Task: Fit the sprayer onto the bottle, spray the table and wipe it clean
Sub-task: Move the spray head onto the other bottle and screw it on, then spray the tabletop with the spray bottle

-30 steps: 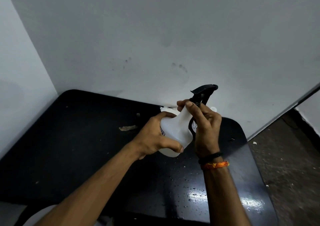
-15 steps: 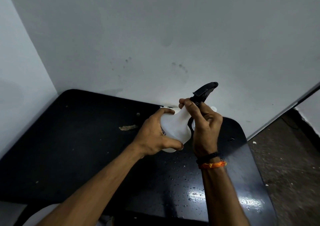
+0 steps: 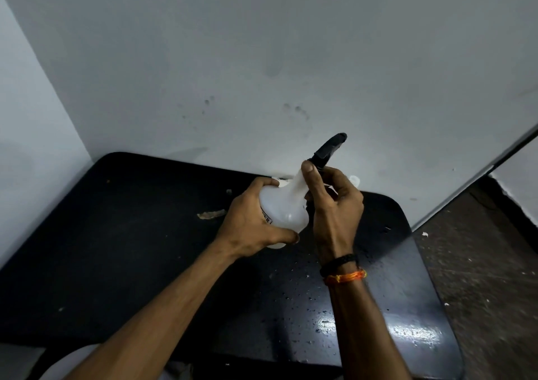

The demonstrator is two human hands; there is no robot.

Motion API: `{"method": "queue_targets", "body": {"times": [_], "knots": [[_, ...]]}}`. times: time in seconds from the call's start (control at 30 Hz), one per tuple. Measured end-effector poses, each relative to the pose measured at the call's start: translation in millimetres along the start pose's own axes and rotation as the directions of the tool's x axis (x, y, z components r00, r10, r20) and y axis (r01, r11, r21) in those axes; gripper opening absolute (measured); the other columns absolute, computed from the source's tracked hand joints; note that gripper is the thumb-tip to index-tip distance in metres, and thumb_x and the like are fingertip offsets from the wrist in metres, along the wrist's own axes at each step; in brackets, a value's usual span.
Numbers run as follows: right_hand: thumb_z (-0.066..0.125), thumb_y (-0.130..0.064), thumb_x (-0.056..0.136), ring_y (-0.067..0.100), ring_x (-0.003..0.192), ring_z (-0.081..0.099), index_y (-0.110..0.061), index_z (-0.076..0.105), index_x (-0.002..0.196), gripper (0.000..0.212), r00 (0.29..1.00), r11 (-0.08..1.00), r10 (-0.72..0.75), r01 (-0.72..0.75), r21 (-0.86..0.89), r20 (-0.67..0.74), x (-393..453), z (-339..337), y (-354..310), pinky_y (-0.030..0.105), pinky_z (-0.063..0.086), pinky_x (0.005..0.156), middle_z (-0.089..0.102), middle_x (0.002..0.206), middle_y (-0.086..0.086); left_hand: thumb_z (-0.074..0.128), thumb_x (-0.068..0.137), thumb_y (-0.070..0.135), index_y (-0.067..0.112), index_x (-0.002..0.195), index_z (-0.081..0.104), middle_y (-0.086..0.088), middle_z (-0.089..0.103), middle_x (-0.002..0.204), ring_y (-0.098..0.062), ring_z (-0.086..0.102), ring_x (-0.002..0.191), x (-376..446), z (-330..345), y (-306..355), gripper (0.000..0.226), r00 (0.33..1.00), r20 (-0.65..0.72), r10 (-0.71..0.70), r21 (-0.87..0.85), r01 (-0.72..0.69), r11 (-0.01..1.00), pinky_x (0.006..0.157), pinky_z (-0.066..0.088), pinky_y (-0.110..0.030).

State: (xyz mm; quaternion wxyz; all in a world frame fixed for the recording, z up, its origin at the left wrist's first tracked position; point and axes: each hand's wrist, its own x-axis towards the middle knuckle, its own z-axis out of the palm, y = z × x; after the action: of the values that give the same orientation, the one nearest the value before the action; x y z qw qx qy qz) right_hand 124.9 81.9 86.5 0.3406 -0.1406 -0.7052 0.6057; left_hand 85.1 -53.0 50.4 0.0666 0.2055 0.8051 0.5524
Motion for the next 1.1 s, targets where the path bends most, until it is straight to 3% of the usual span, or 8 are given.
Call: {"method": "queue_targets", "body": {"times": [0.1, 0.23, 0.37, 0.53, 0.63, 0.8, 0.93, 1.1], "knots": [[0.076, -0.073, 0.065, 0.025, 0.083, 0.073, -0.035, 0.061, 0.102, 0.055, 0.995, 0.999, 0.024, -0.026, -0.026, -0.097, 1.4, 1.4, -1.6, 0.047, 0.062, 0.072, 0.068, 0.101, -0.007, 0.093, 0.038, 0.048, 0.033, 0.127, 0.047, 0.022, 0.053, 0.112, 0.002, 0.056, 0.100, 0.1, 0.2, -5.9, 0.101, 0.999, -0.055, 0.002, 0.018, -0.001, 1.000, 0.073, 0.052, -0.019], [0.075, -0.074, 0.063, 0.014, 0.092, 0.071, -0.039, 0.055, 0.120, 0.070, 0.994, 0.995, 0.095, -0.095, 0.007, -0.048, 0.4, 6.6, -1.7, 0.048, 0.061, 0.081, 0.065, 0.111, -0.018, 0.094, 0.040, 0.047, 0.035, 0.128, 0.042, 0.023, 0.047, 0.114, 0.000, 0.053, 0.104, -1.3, 4.6, -9.8, 0.103, 0.999, -0.026, 0.023, 0.078, -0.020, 0.997, 0.078, 0.054, -0.022], [0.081, -0.057, 0.070, 0.030, 0.097, 0.073, -0.027, 0.058, 0.121, 0.063, 0.980, 0.973, 0.198, -0.198, 0.123, 0.010, 2.1, 9.0, 3.0, 0.053, 0.057, 0.089, 0.065, 0.107, -0.007, 0.095, 0.043, 0.046, 0.032, 0.131, 0.040, 0.015, 0.049, 0.121, -0.006, 0.054, 0.110, -5.7, 14.9, -10.6, 0.104, 0.999, 0.024, 0.040, 0.070, -0.041, 0.997, 0.083, 0.056, -0.027], [0.073, -0.022, 0.091, 0.022, 0.074, 0.076, -0.011, 0.057, 0.129, 0.043, 0.965, 0.926, 0.261, -0.244, 0.288, -0.023, 4.2, 7.4, 12.0, 0.032, 0.059, 0.064, 0.067, 0.121, 0.011, 0.097, 0.051, 0.035, 0.028, 0.138, 0.034, 0.009, 0.044, 0.131, -0.009, 0.050, 0.119, -12.2, 27.9, -16.2, 0.107, 0.995, 0.083, 0.054, 0.032, -0.057, 0.998, 0.086, 0.051, -0.019], [0.069, -0.013, 0.092, 0.020, 0.068, 0.075, -0.010, 0.060, 0.124, 0.033, 0.963, 0.933, 0.254, -0.219, 0.284, -0.091, 4.1, 5.1, 15.0, 0.030, 0.057, 0.058, 0.070, 0.116, 0.012, 0.098, 0.051, 0.033, 0.027, 0.142, 0.032, 0.009, 0.042, 0.134, -0.009, 0.048, 0.123, -13.9, 30.9, -17.9, 0.112, 0.991, 0.119, 0.052, 0.011, -0.054, 0.998, 0.087, 0.050, -0.017], [0.069, -0.009, 0.090, 0.017, 0.054, 0.069, -0.011, 0.067, 0.113, 0.023, 0.946, 0.931, 0.287, -0.237, 0.276, -0.154, 4.8, 3.1, 18.4, 0.030, 0.052, 0.051, 0.074, 0.106, 0.010, 0.098, 0.040, 0.041, 0.024, 0.137, 0.038, 0.006, 0.049, 0.133, -0.010, 0.053, 0.120, -16.1, 31.2, -18.1, 0.115, 0.985, 0.170, 0.019, -0.061, -0.009, 0.998, 0.096, 0.056, -0.038], [0.071, -0.016, 0.089, 0.012, 0.048, 0.063, -0.016, 0.070, 0.105, 0.015, 0.936, 0.934, 0.310, -0.266, 0.238, -0.169, 1.1, 9.8, 21.2, 0.026, 0.051, 0.049, 0.074, 0.096, 0.005, 0.089, 0.034, 0.054, 0.023, 0.134, 0.037, 0.004, 0.048, 0.132, -0.009, 0.052, 0.119, -22.8, 34.8, -21.1, 0.118, 0.988, 0.154, -0.007, -0.072, 0.018, 0.997, 0.095, 0.056, -0.032], [0.074, -0.023, 0.088, 0.012, 0.041, 0.055, -0.017, 0.073, 0.091, 0.007, 0.939, 0.946, 0.304, -0.276, 0.171, -0.160, 1.8, 9.7, 21.7, 0.024, 0.046, 0.043, 0.072, 0.072, -0.004, 0.098, 0.041, 0.044, 0.029, 0.152, 0.019, 0.009, 0.047, 0.133, -0.008, 0.051, 0.122, -25.1, 34.1, -30.8, 0.137, 0.981, 0.185, -0.055, -0.055, 0.066, 0.996, 0.100, 0.050, -0.030]]}}
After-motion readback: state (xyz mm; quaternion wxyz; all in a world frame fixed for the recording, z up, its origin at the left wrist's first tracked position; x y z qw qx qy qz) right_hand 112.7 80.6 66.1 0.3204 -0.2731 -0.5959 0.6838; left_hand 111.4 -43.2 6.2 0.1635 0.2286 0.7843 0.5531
